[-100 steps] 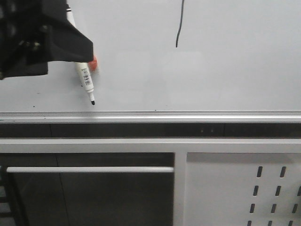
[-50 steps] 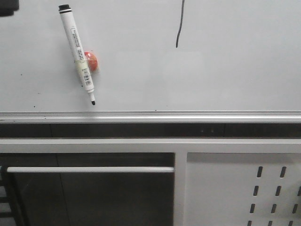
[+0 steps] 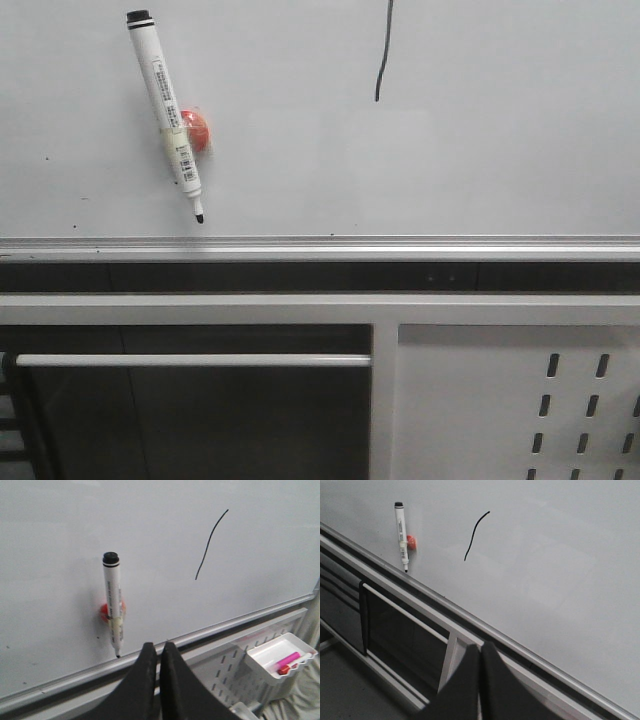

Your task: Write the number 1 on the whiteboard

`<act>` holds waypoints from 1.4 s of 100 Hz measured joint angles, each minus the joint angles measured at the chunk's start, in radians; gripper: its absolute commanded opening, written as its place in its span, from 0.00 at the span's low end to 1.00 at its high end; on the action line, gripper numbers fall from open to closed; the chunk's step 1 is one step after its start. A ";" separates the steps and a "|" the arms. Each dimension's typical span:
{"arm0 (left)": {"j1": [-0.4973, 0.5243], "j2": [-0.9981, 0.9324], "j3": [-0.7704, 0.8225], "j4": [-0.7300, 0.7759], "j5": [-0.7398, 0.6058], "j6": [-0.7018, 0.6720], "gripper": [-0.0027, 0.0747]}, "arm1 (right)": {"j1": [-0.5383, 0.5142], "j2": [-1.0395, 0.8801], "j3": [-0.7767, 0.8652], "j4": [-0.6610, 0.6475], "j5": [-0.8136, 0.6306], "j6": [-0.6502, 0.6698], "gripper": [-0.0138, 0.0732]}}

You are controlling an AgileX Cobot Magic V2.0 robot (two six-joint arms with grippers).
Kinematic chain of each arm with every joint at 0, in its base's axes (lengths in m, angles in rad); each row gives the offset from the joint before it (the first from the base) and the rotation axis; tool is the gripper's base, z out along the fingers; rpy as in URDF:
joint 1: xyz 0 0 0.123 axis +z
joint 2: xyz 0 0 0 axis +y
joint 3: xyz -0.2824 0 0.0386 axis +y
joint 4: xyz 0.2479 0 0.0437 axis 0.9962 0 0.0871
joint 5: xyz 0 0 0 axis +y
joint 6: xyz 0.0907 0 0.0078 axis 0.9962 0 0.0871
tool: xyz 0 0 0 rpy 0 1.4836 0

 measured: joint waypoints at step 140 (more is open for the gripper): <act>0.000 -0.333 -0.040 -0.728 -0.557 0.930 0.01 | 0.000 0.000 0.166 -0.002 -0.095 0.000 0.08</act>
